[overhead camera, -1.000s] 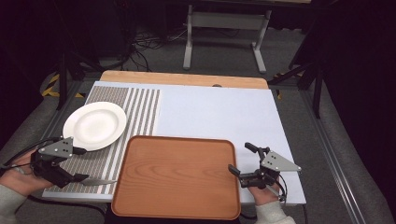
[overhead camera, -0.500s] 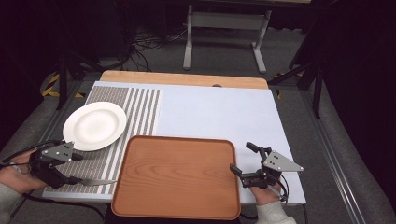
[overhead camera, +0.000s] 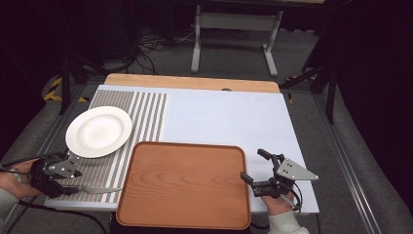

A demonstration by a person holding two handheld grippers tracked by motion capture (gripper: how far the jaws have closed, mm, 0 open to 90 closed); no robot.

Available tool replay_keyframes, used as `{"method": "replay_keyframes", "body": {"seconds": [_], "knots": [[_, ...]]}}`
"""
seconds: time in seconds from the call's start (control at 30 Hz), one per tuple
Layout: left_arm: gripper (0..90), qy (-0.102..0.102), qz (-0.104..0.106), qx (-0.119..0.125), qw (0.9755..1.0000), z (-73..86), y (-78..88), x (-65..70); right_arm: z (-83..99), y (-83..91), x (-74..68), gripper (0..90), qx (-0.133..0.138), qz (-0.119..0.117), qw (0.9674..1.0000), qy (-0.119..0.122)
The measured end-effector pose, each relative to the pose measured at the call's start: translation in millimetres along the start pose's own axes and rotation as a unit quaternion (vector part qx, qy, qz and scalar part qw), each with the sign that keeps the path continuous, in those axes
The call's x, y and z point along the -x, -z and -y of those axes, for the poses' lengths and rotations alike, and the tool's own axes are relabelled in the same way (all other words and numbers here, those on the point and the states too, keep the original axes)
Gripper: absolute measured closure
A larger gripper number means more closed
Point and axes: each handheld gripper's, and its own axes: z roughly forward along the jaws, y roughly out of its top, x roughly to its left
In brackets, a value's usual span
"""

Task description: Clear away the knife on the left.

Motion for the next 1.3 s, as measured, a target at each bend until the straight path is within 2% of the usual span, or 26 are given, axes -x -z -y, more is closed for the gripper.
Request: {"method": "replay_keyframes", "body": {"seconds": [0.2,0.33,0.53,0.67,0.73,0.77,0.87,0.9,1.0,1.07,1.3], "knots": [[49.3,-0.001,0.005,-0.026,0.9997,2.6,-4.5,-3.1,0.1,1.3,-0.2,2.1,0.002,0.000,1.0000,-0.001],[52.9,-0.019,0.006,-0.058,0.9981,-0.9,-10.5,-2.9,-0.5,2.2,0.1,2.1,0.003,0.001,1.0000,-0.001],[58.3,-0.025,0.008,-0.061,0.9978,-4.7,-12.3,-2.5,-0.4,2.1,0.0,2.1,0.004,0.000,1.0000,-0.001],[64.9,-0.040,0.013,-0.073,0.9964,-6.8,-15.4,-2.7,-0.5,2.4,0.0,2.1,0.003,0.000,1.0000,-0.001],[67.1,-0.045,0.013,-0.075,0.9961,-7.8,-15.8,-2.7,-0.6,2.5,0.0,2.2,0.004,0.001,1.0000,0.000],[71.2,-0.046,0.013,-0.073,0.9962,-8.9,-16.5,-2.7,-0.4,2.3,0.2,2.2,0.004,0.000,1.0000,-0.001],[73.9,-0.049,0.016,-0.070,0.9963,-11.1,-17.1,-2.9,0.4,1.6,0.3,2.3,0.004,-0.002,1.0000,-0.004],[75.3,-0.056,0.015,-0.076,0.9954,-12.1,-18.0,-2.2,0.5,1.5,0.4,2.3,0.004,-0.002,1.0000,-0.004],[77.5,-0.067,0.008,-0.093,0.9934,-13.4,-22.1,-0.8,0.6,1.2,0.5,2.3,0.004,-0.003,1.0000,-0.005],[78.1,-0.071,0.006,-0.096,0.9929,-13.9,-23.0,0.0,0.5,1.7,0.8,2.4,0.006,-0.004,1.0000,-0.007],[79.3,-0.076,0.005,-0.094,0.9926,-13.3,-23.2,0.3,0.3,3.1,1.5,2.5,0.010,-0.002,0.9999,-0.009]]}}
